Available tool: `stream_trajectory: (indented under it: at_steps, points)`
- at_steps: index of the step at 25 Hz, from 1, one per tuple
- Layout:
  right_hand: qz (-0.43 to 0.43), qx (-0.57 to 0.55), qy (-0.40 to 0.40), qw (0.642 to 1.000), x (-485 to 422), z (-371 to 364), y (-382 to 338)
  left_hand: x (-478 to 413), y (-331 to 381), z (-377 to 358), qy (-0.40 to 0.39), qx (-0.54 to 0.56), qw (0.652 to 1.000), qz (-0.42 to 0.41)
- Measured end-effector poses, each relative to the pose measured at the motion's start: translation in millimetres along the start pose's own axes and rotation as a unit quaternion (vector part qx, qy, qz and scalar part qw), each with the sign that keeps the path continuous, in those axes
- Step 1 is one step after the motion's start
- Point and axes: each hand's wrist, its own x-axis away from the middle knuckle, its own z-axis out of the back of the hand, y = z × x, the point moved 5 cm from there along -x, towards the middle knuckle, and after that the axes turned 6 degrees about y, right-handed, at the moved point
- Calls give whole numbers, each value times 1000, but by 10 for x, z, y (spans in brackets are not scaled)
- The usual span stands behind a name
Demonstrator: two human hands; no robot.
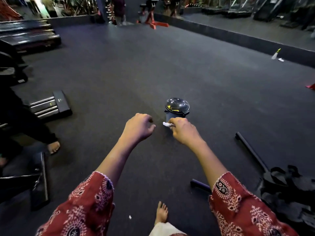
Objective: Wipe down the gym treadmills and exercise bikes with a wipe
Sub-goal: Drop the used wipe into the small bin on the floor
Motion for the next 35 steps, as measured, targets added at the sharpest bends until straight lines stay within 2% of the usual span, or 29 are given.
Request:
stream_trajectory:
  at_steps: [6, 10, 16, 22, 28, 33, 35]
  points:
    - [21, -10, 11, 1000, -1921, 34, 173, -1803, -319, -110, 4, -4, 1000, 15]
    - [33, -51, -19, 998, -3002, -249, 316, -2805, -682, -367, -15, -15, 999, 26]
    - [7, -36, -10, 999, -4962, -619, 588, -4792, -1258, -669, -15, -9, 1000, 9]
    - [-33, -46, -8, 998, -6731, -775, 715, -6574, -1696, -843, -35, -11, 999, -33]
    - [-83, -31, -15, 996, -8181, -1141, 1272, -8195, -1946, -1406, -69, -3, 995, -67]
    - [-148, -26, -5, 989, -9428, -1178, 1932, -9668, -1779, -1924, -124, -17, 984, -127]
    - [-168, -29, 15, 985, -9815, -1076, 2151, -10158, -1624, -2011, -122, -14, 978, -167]
